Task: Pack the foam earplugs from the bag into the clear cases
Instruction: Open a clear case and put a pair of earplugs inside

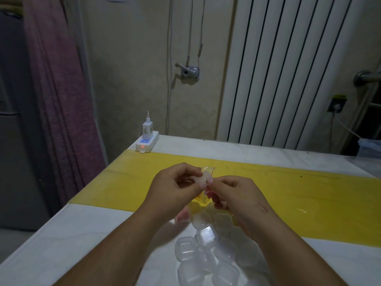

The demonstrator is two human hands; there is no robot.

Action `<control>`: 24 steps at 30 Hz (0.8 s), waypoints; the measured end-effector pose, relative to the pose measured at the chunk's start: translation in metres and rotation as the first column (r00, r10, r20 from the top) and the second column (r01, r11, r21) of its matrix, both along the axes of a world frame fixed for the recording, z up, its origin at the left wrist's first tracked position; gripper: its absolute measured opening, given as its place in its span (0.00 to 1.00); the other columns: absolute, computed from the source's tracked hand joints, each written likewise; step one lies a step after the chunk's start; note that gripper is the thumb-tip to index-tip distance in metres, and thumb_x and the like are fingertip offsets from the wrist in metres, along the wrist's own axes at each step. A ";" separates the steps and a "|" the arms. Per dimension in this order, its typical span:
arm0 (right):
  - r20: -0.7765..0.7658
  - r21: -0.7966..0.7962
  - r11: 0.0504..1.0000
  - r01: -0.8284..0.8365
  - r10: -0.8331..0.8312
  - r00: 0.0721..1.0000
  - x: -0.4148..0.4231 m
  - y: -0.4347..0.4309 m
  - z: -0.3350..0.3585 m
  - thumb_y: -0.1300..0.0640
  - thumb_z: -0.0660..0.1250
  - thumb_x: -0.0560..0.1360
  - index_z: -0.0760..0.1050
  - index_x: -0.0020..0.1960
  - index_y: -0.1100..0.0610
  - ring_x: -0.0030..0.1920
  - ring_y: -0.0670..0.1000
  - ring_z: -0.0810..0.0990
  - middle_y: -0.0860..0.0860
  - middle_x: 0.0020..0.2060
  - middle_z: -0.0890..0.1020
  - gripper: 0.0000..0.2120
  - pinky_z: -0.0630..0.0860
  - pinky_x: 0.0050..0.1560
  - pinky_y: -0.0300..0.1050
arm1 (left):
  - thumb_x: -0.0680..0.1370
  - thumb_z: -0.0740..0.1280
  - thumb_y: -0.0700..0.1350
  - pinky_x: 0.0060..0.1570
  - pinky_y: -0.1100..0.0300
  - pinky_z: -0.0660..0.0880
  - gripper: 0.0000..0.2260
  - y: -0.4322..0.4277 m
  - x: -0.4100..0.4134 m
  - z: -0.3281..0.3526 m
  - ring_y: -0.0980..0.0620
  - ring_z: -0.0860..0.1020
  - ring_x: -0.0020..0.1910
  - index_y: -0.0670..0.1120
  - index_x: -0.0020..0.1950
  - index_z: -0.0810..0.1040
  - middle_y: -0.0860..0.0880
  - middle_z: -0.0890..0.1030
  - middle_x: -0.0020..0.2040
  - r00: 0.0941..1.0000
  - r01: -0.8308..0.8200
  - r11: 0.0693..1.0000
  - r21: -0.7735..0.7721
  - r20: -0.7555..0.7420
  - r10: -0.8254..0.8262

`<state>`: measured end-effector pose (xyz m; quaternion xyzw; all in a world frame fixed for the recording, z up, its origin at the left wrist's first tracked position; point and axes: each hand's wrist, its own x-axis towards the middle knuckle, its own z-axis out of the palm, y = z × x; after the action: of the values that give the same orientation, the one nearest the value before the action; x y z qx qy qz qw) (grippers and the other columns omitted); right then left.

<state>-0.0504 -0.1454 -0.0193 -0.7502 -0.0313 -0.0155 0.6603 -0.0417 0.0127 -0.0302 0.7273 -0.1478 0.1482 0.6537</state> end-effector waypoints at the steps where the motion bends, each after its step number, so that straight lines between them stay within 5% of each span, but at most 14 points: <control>1: 0.013 -0.009 1.000 0.007 -0.007 1.000 0.000 0.000 0.000 0.54 0.70 0.75 0.84 0.41 0.61 0.33 0.47 0.76 0.54 0.33 0.82 0.11 0.74 0.36 0.42 | 0.70 0.76 0.35 0.49 0.58 0.80 0.08 0.000 0.001 -0.001 0.53 0.83 0.46 0.45 0.45 0.84 0.50 0.85 0.45 1.000 -0.006 1.000 0.014 -0.003 0.006; 6: 0.034 -0.052 0.999 -0.016 0.018 0.999 -0.001 0.001 0.001 0.56 0.69 0.75 0.84 0.41 0.61 0.33 0.46 0.76 0.53 0.32 0.81 0.09 0.75 0.37 0.42 | 0.70 0.76 0.39 0.48 0.55 0.81 0.07 0.000 0.003 -0.004 0.53 0.83 0.44 0.48 0.45 0.82 0.51 0.85 0.42 0.996 -0.078 0.991 0.112 0.043 0.074; 11: 0.043 -0.130 0.991 0.043 -0.037 0.998 0.001 0.004 -0.001 0.57 0.69 0.72 0.84 0.38 0.60 0.30 0.46 0.74 0.49 0.28 0.79 0.08 0.74 0.36 0.43 | 0.71 0.75 0.39 0.42 0.64 0.78 0.07 -0.004 -0.001 -0.003 0.59 0.82 0.41 0.48 0.45 0.81 0.55 0.84 0.40 0.989 -0.117 0.978 0.170 0.104 0.101; 15: 0.091 -0.179 0.978 0.108 -0.093 0.992 0.002 0.006 -0.005 0.52 0.69 0.68 0.83 0.38 0.58 0.30 0.48 0.74 0.50 0.28 0.80 0.09 0.73 0.36 0.48 | 0.76 0.70 0.42 0.40 0.58 0.79 0.06 -0.004 -0.001 0.003 0.55 0.82 0.39 0.53 0.48 0.79 0.52 0.83 0.38 0.984 -0.179 0.984 0.000 0.017 0.179; 18: 0.095 -0.139 0.987 0.074 -0.061 0.994 0.002 0.005 -0.003 0.57 0.69 0.72 0.84 0.38 0.58 0.29 0.46 0.74 0.49 0.28 0.81 0.07 0.74 0.35 0.45 | 0.78 0.61 0.35 0.36 0.57 0.80 0.16 -0.001 0.000 0.006 0.50 0.82 0.35 0.54 0.55 0.79 0.49 0.82 0.35 0.988 -0.144 0.981 -0.133 -0.072 0.135; 24: 0.125 -0.028 0.996 0.085 -0.080 0.989 0.003 -0.002 0.000 0.63 0.69 0.75 0.84 0.42 0.58 0.30 0.45 0.77 0.51 0.29 0.82 0.06 0.75 0.34 0.39 | 0.73 0.60 0.26 0.41 0.59 0.82 0.20 -0.001 -0.003 0.007 0.52 0.83 0.38 0.46 0.50 0.83 0.50 0.84 0.42 0.991 0.020 0.999 -0.036 -0.133 -0.025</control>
<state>-0.0469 -0.1470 -0.0190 -0.7594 -0.0413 -0.0886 0.6432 -0.0443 0.0121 -0.0234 0.7223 -0.1094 0.0943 0.6763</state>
